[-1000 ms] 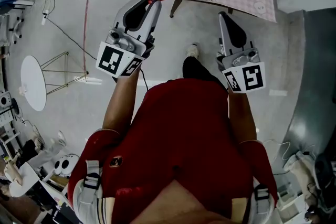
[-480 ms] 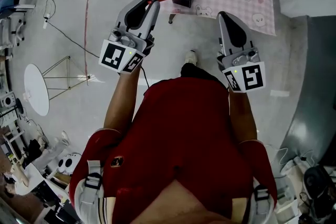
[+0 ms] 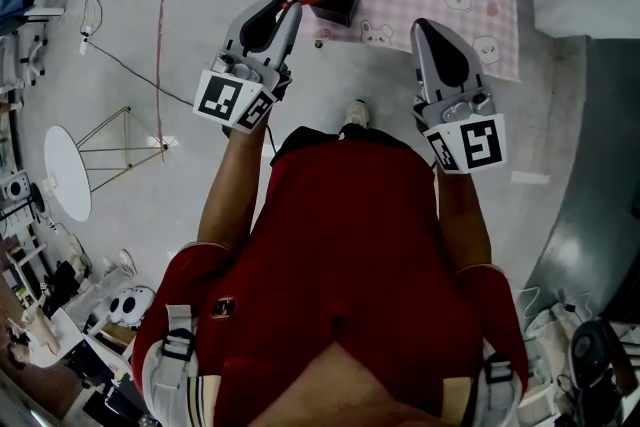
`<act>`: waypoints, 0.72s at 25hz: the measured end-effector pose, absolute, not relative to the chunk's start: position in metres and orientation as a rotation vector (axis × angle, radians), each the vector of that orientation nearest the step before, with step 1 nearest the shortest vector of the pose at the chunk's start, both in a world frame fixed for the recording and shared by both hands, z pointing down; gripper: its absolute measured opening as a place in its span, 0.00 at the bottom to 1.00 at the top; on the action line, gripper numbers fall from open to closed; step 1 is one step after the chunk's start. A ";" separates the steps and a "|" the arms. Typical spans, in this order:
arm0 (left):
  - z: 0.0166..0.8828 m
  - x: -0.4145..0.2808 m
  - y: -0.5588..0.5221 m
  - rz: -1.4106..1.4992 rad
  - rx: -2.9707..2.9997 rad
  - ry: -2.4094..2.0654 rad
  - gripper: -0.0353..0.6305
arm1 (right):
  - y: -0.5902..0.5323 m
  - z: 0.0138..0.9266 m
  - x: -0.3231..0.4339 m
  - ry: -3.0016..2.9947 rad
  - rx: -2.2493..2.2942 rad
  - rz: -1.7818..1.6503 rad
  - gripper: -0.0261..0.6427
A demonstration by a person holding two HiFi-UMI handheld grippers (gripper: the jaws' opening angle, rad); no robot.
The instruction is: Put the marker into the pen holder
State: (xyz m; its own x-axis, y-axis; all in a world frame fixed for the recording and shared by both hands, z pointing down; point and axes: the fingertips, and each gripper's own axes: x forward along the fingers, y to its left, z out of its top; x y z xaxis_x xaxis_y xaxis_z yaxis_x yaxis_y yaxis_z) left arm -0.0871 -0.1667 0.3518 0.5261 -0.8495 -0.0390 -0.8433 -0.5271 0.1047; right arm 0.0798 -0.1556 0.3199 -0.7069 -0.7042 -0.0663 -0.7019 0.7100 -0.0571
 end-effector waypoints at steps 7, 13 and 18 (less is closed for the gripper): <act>0.377 -0.091 -0.184 -0.095 2.614 -1.511 0.16 | -0.165 0.325 0.082 2.841 -1.166 -0.067 0.04; 0.398 -0.088 -0.194 -0.042 2.603 -1.485 0.16 | -0.167 0.331 0.085 2.840 -1.204 -0.092 0.04; 0.418 -0.084 -0.199 0.048 2.625 -1.440 0.16 | -0.164 0.332 0.084 2.836 -1.250 -0.110 0.04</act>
